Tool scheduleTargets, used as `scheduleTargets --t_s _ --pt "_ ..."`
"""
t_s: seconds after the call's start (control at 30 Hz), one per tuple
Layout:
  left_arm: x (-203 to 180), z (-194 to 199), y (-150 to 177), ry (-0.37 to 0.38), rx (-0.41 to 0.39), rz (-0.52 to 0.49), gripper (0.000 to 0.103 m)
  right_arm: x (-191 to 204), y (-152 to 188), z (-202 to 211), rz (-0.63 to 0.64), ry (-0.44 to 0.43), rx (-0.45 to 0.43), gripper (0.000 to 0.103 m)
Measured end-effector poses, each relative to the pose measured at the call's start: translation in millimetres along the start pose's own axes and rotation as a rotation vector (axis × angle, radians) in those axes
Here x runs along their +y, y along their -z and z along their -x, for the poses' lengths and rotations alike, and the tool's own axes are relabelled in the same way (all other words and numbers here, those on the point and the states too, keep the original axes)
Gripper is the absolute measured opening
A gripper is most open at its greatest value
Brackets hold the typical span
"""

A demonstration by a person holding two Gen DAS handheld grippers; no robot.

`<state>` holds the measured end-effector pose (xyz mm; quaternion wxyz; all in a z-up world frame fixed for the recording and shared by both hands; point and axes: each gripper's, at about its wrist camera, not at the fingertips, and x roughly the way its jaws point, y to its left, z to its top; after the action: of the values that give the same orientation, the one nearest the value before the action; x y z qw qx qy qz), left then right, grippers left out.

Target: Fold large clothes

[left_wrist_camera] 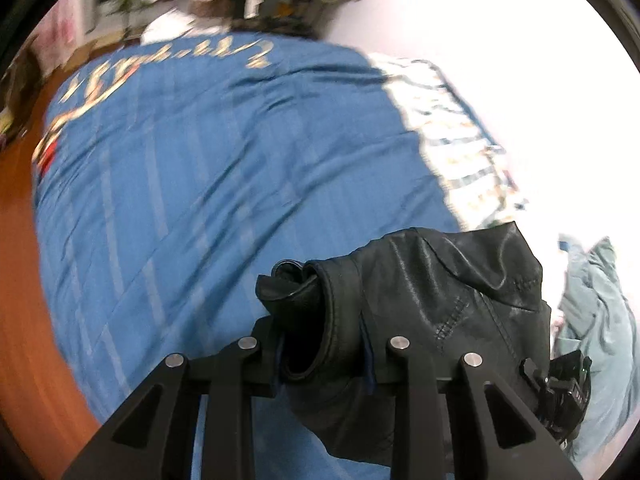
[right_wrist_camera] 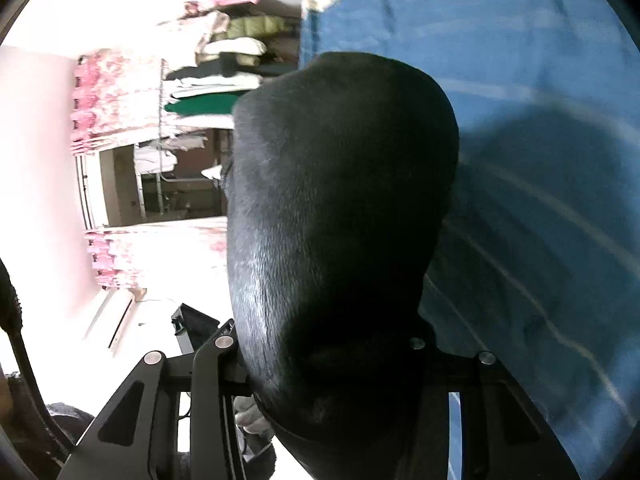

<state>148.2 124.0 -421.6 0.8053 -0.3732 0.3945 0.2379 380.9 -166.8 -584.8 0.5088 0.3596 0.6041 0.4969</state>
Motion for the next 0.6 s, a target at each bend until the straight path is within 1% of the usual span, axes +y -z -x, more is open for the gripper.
scheduleTargets --t_s 0.07,0.1,0.17,0.2,0.23,0.27,0.3,0.37,0.4,0.43,0.47,0.5,0.57,0.6 --pt "-27 -2 -17 0.03 -0.015 -0.03 0.024 21 -17 21 0.018 -0.009 -0.039 0.045" --pt "-48 -4 -32 0.057 -0.021 -0.051 0.024 30 -24 29 0.028 -0.01 -0.055 0.045" --pt "-76 -8 -50 0.098 -0.031 -0.066 0.024 50 -44 55 0.044 -0.014 -0.102 0.045" --pt "-94 -11 -64 0.129 -0.037 -0.076 0.024 59 -52 65 0.047 -0.02 -0.123 0.045" --pt "-120 -15 -80 0.161 -0.046 -0.099 0.024 68 -61 76 0.052 -0.023 -0.147 0.045" --pt "-133 -16 -88 0.18 -0.05 -0.108 0.024 77 -72 91 0.056 -0.029 -0.176 0.045" --pt "-161 -21 -103 0.226 -0.055 -0.124 0.024 86 -82 108 0.06 -0.035 -0.205 0.045" --pt "-197 -30 -121 0.273 -0.055 -0.146 0.024 103 -105 139 0.075 -0.041 -0.263 0.044" --pt "-228 -38 -135 0.314 -0.055 -0.165 0.024 109 -118 154 0.08 -0.046 -0.29 0.044" --pt "-250 -46 -144 0.338 -0.055 -0.184 0.024 115 -132 173 0.086 -0.047 -0.32 0.044" --pt "-264 -52 -149 0.352 -0.057 -0.197 0.024 119 -146 191 0.085 -0.053 -0.351 0.044" --pt "-290 -64 -157 0.376 -0.058 -0.221 0.024 120 -161 208 0.079 -0.061 -0.377 0.044" --pt "-330 -93 -164 0.395 -0.047 -0.267 0.024 115 -191 240 0.071 -0.062 -0.417 0.044" --pt "-354 -118 -166 0.395 -0.031 -0.3 0.024 106 -209 258 0.053 -0.061 -0.432 0.044"
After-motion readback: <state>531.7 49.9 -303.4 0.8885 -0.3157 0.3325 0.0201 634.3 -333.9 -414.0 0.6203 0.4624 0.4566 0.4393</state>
